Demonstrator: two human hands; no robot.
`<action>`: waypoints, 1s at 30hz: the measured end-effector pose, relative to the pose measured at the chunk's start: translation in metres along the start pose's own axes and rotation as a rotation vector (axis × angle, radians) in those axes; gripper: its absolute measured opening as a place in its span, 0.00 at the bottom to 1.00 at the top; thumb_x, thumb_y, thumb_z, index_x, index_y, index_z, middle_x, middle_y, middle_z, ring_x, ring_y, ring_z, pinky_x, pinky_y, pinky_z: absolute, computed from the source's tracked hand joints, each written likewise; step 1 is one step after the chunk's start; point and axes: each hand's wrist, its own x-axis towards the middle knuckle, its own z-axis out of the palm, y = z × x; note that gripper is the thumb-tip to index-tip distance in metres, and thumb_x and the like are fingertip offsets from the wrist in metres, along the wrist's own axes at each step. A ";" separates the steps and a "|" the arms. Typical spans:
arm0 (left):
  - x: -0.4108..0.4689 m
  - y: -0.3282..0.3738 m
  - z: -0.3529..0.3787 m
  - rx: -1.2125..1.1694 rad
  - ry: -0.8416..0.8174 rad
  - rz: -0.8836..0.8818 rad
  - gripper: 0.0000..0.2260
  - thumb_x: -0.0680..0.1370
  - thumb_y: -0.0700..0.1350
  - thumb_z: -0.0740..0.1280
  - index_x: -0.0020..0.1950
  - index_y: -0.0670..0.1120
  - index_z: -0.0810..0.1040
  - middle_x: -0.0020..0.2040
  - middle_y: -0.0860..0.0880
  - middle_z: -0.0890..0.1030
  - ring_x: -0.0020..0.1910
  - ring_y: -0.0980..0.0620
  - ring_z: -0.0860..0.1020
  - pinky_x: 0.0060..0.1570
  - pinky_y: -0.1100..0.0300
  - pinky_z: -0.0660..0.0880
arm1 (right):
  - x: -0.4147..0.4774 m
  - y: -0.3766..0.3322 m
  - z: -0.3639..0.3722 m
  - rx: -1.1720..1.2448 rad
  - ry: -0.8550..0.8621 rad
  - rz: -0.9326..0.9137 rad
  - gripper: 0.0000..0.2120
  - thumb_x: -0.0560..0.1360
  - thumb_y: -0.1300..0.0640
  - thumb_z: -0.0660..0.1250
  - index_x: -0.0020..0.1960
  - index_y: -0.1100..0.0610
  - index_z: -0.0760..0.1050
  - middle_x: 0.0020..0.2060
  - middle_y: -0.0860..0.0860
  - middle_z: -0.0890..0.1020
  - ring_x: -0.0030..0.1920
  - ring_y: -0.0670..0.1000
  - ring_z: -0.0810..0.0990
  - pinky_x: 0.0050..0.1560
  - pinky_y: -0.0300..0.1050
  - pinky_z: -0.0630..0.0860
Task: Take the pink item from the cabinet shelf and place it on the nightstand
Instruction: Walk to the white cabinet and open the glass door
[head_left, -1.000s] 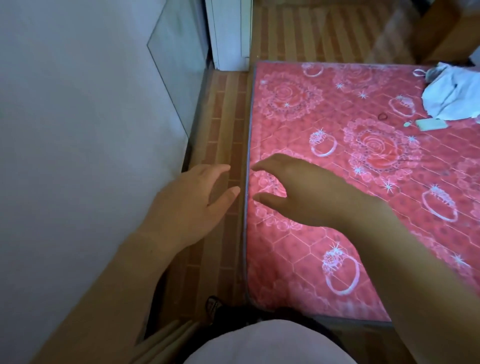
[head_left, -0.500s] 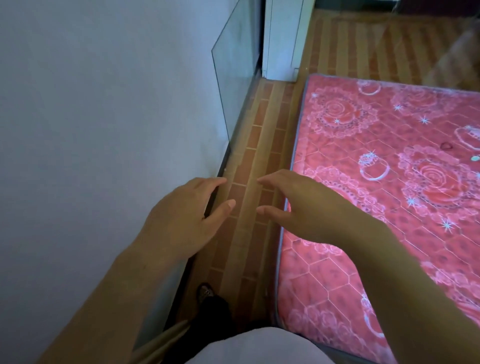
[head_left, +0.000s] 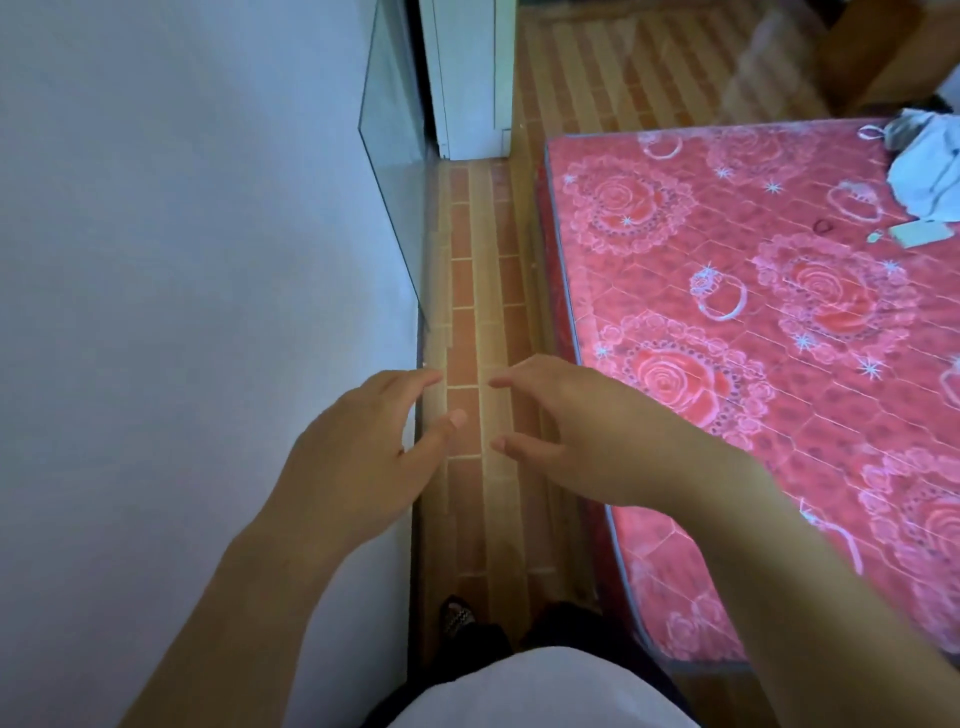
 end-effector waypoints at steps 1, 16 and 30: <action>0.007 -0.001 -0.001 -0.010 0.000 0.021 0.27 0.72 0.65 0.50 0.69 0.59 0.63 0.71 0.58 0.66 0.67 0.55 0.67 0.63 0.56 0.65 | 0.003 0.002 0.000 -0.008 0.022 0.004 0.26 0.74 0.45 0.63 0.69 0.48 0.62 0.68 0.47 0.68 0.66 0.49 0.68 0.65 0.47 0.67; 0.204 0.049 -0.024 0.024 -0.091 0.291 0.22 0.75 0.63 0.54 0.69 0.60 0.63 0.69 0.60 0.67 0.67 0.58 0.66 0.62 0.56 0.66 | 0.102 0.109 -0.080 0.051 0.208 0.159 0.23 0.74 0.49 0.65 0.67 0.53 0.67 0.63 0.49 0.73 0.62 0.47 0.71 0.56 0.30 0.61; 0.431 0.132 -0.077 0.033 -0.056 0.387 0.22 0.75 0.63 0.54 0.69 0.61 0.63 0.69 0.62 0.66 0.66 0.62 0.64 0.59 0.64 0.62 | 0.246 0.235 -0.244 0.028 0.297 0.150 0.24 0.74 0.45 0.62 0.69 0.48 0.64 0.65 0.46 0.72 0.63 0.46 0.70 0.62 0.44 0.69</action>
